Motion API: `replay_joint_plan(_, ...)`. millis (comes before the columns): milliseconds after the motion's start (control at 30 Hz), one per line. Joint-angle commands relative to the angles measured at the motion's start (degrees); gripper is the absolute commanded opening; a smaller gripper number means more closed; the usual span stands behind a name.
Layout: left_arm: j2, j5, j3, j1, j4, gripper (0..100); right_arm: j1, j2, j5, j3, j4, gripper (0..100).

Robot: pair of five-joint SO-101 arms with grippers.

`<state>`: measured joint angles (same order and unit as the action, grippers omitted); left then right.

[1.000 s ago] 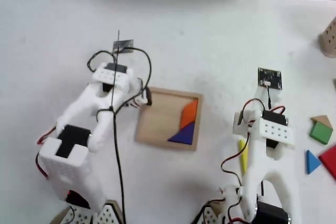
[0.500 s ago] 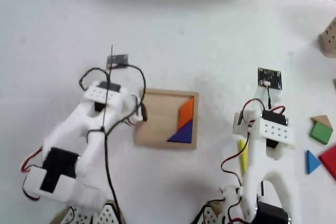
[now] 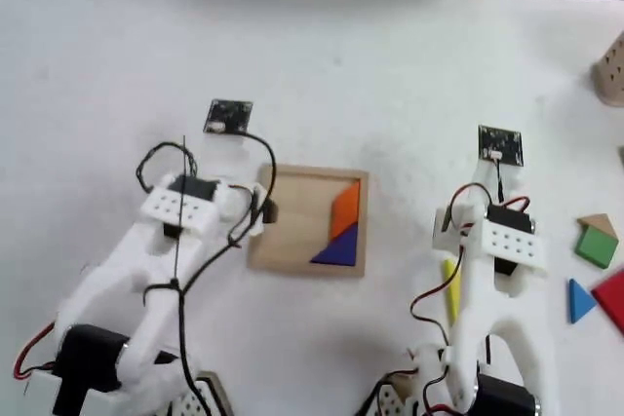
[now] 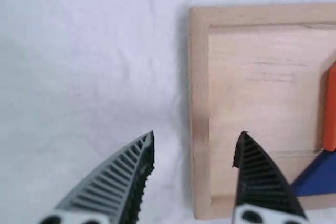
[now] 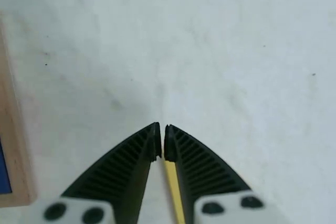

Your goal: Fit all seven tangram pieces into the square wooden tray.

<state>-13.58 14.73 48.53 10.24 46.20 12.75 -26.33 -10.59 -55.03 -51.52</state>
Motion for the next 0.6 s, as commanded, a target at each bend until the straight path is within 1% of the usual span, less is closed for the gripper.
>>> replay_joint_plan(0, -2.8, -3.9, 3.0, -2.7, -12.4, 25, 2.2, -2.2, -5.4, 5.3, -3.6, 2.2)
replay_joint_plan(67, -3.2, -4.2, 4.4, -4.0, -16.1, 25, 7.7, -2.2, -5.9, 10.2, -6.9, 2.2)
replay_joint_plan(133, -3.2, -4.2, 4.6, -4.4, -16.7, 25, 13.5, -1.5, -6.4, 15.3, -8.5, 3.0)
replay_joint_plan(267, -3.2, -4.2, 4.8, -4.5, -16.8, 25, 24.7, -1.5, -11.1, 22.2, -9.5, 13.2)
replay_joint_plan(333, -2.9, -4.2, 4.9, -4.5, -17.0, 25, 29.1, -1.5, -12.2, 24.4, -9.2, 15.2)
replay_joint_plan(433, -2.9, -4.8, 4.9, -5.6, -17.1, 25, 33.1, -1.5, -13.9, 25.3, -9.1, 13.9)
replay_joint_plan(567, -2.9, -10.6, 4.7, -7.3, -17.1, 25, 36.4, 1.5, -15.8, 25.9, -9.0, 13.4)
